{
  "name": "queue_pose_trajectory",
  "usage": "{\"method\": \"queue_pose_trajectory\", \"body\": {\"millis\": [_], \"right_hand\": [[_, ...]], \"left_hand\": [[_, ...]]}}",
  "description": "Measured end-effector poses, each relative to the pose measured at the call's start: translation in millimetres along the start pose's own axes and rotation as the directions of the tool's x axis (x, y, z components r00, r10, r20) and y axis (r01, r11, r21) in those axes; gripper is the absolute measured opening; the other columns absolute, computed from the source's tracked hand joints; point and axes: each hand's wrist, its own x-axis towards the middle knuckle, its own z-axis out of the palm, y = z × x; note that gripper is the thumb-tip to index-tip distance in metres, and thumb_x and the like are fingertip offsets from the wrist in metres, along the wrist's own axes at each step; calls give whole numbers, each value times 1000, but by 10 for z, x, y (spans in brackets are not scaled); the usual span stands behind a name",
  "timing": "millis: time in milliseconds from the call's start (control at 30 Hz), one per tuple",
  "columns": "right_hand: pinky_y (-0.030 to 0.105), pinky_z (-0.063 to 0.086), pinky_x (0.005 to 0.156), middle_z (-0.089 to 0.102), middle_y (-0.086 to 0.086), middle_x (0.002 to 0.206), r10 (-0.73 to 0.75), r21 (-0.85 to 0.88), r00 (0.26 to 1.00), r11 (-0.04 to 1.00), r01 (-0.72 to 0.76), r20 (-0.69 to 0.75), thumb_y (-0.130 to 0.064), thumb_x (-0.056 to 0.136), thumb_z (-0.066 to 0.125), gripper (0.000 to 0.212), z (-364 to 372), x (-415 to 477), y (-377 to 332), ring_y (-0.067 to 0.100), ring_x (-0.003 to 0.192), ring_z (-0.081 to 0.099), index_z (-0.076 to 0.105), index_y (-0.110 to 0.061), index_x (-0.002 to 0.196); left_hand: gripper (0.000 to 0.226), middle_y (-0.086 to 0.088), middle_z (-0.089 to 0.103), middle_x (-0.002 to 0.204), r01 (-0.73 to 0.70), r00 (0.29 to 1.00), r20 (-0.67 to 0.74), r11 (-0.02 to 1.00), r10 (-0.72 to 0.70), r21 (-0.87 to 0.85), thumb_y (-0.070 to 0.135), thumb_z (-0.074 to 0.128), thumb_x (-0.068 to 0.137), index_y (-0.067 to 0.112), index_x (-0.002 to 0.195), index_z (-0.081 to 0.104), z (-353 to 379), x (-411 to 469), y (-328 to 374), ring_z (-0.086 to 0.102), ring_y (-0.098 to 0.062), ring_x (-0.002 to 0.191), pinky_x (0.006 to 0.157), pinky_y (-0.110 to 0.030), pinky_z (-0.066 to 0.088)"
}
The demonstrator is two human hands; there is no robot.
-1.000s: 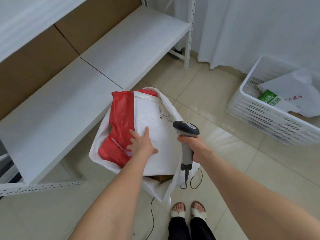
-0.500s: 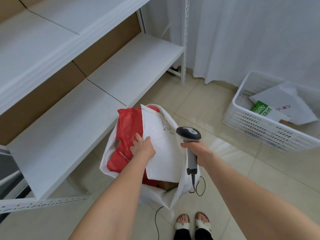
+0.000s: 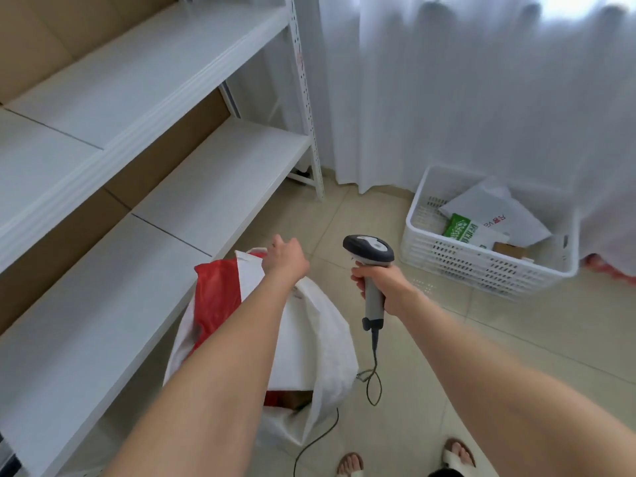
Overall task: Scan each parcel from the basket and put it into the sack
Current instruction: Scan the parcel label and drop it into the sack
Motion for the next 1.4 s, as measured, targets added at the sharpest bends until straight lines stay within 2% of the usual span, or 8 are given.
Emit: {"method": "queue_pose_trajectory", "body": {"millis": [233,533,600,700,867,1133,1233,1400], "right_hand": [[27,43,59,61,5,67,-54,157,994,985,68,-92,-1,85,64,16,-1263,-10,-717,15,58,53,58,-12,77],[29,42,59,54,5,56,-19,299,979,951,81,-205,-1,86,62,24,-3246,351,-1417,17,54,48,55,-10,65],[30,43,59,56,5,56,3,358,970,930,87,-243,-1,86,63,22,-3571,506,-1527,17,53,49,56,-10,67],[30,49,67,61,6,64,67,461,956,884,76,-287,-2,86,66,14,-4016,765,-1654,16,58,54,60,-8,75],[25,48,59,61,7,68,156,552,921,830,73,-356,-1,84,67,8,-4786,1334,-1877,13,58,56,60,-6,84],[26,48,58,60,8,69,282,642,860,764,67,-425,-5,87,67,6,-5843,2710,-2100,13,58,53,61,-4,85],[25,48,56,60,7,68,325,683,850,728,56,-416,-4,87,67,8,-6170,3221,-2003,13,57,53,60,-4,83],[28,48,62,60,8,69,358,717,843,695,46,-402,-2,87,64,8,-6670,4159,-1575,14,60,54,61,-5,81]], "left_hand": [[41,-15,29,145,-117,992,-39,993,118,30,23,53,93,12,132,48,-283,40,1577,39,-30,129,99,-39,40],[48,-12,29,147,-203,979,-18,979,204,34,24,52,92,14,138,45,-59,234,3795,38,-30,133,104,-39,38],[49,-12,28,147,-228,974,5,972,228,56,24,53,92,15,139,44,12,329,4173,36,-30,134,104,-40,38],[49,-13,30,147,-271,962,36,959,269,83,25,54,92,14,138,44,102,574,4704,35,-31,133,104,-42,38],[46,-12,31,145,-356,932,106,929,346,103,21,52,94,13,138,43,320,1166,5623,36,-31,132,101,-43,40],[46,-13,37,137,-496,859,240,850,452,177,20,53,93,11,137,43,1252,2517,7070,40,-33,126,96,-47,44],[49,-14,37,140,-548,824,300,811,480,207,18,51,93,10,141,40,1750,2939,7507,41,-33,127,98,-45,43],[53,-15,37,140,-616,777,339,752,530,235,15,53,92,8,141,37,2739,3589,8008,44,-33,125,98,-43,45]]}}
